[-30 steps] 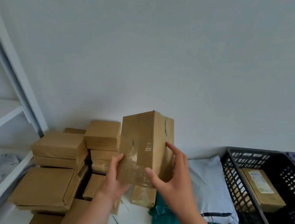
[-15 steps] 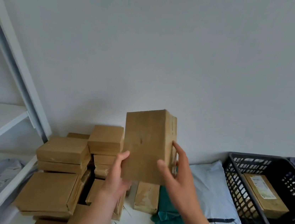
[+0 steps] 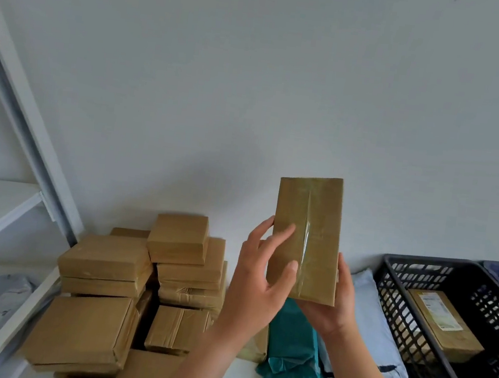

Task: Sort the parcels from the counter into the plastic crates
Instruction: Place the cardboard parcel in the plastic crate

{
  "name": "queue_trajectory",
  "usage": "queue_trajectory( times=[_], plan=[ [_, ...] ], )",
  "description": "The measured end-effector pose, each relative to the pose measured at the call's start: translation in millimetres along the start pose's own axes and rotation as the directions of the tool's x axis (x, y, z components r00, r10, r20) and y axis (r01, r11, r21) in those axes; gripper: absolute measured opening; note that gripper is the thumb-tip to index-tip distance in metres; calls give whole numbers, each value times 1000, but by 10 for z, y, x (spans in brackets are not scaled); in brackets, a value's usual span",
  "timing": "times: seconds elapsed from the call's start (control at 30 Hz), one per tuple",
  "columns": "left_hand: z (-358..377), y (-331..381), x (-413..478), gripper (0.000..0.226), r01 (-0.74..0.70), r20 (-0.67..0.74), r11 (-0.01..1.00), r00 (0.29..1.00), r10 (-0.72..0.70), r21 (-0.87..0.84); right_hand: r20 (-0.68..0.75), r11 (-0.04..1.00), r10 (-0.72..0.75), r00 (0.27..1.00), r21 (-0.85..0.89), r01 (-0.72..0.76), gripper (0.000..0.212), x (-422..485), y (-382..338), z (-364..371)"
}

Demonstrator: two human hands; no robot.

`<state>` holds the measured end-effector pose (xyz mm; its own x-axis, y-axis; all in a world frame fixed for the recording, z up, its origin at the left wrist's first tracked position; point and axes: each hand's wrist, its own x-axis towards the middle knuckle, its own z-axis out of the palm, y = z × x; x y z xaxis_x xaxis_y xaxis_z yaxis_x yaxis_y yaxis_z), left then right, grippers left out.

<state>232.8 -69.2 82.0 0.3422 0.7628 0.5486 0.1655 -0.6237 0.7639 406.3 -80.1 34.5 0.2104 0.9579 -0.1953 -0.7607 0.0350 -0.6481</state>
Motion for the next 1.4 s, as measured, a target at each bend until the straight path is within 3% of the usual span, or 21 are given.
queue_trajectory(
  times=[0.13, 0.23, 0.3, 0.37, 0.47, 0.63, 0.67, 0.8, 0.87, 0.93, 1.03, 1.13, 1.23, 1.3, 1.4],
  plan=[
    [-56, -140, -12, 50, 88, 17, 996, 996, -88, -24, -29, 998, -15, 999, -59, 13, 65, -30, 1, -38],
    [-86, -199, -10, 58, 213, 17, 972, 977, -212, -103, -41, 974, -20, 999, -227, 10, 63, -39, -21, 42],
    [-108, -261, 26, 71, 334, 37, 929, 942, -333, -160, -106, 931, -26, 994, -365, -14, 54, -41, -30, 173],
    [-147, -351, 64, 63, 489, 72, 839, 870, -487, -238, -149, 857, -36, 988, -514, -46, 52, -54, 10, 191],
    [-204, -414, 122, 26, 589, 142, 750, 805, -576, -300, -70, 721, -19, 997, -692, -35, 68, -112, 51, 95],
    [-389, -445, 207, 59, 634, 156, 728, 772, -617, -261, 219, 645, 44, 975, -752, 139, 71, -217, -109, 13],
    [-435, -460, 231, 63, 643, 174, 717, 764, -621, -268, 255, 594, 36, 966, -783, 184, 77, -223, -156, 0],
    [-555, -403, 301, 68, 665, 211, 716, 747, -631, -212, 360, 227, -96, 928, -900, 372, 96, -174, -296, 41],
    [-605, -340, 315, 65, 661, 211, 738, 747, -631, -133, 404, 179, -178, 897, -883, 433, 87, -130, -306, 100],
    [-619, -275, 328, 66, 646, 195, 756, 759, -621, -105, 400, 251, -241, 884, -855, 455, 78, -112, -316, 157],
    [-587, -212, 365, 93, 545, 146, 827, 837, -527, -139, 335, 456, -308, 890, -769, 447, 64, -144, -349, 324],
    [-520, -203, 335, 86, 412, 119, 887, 911, -395, -209, 197, 549, -421, 886, -722, 421, 60, -142, -391, 526],
    [-478, -212, 320, 66, 381, 239, 876, 917, -318, -297, 60, 714, -406, 912, -602, 358, 57, -100, -416, 629],
    [-467, -189, 330, 56, 392, 275, 854, 911, -308, -341, 4, 768, -377, 926, -558, 315, 50, -86, -419, 662],
    [-480, -249, 321, 67, 408, 308, 852, 899, -312, -328, -45, 791, -360, 932, -544, 279, 45, -75, -404, 668]
  ],
)
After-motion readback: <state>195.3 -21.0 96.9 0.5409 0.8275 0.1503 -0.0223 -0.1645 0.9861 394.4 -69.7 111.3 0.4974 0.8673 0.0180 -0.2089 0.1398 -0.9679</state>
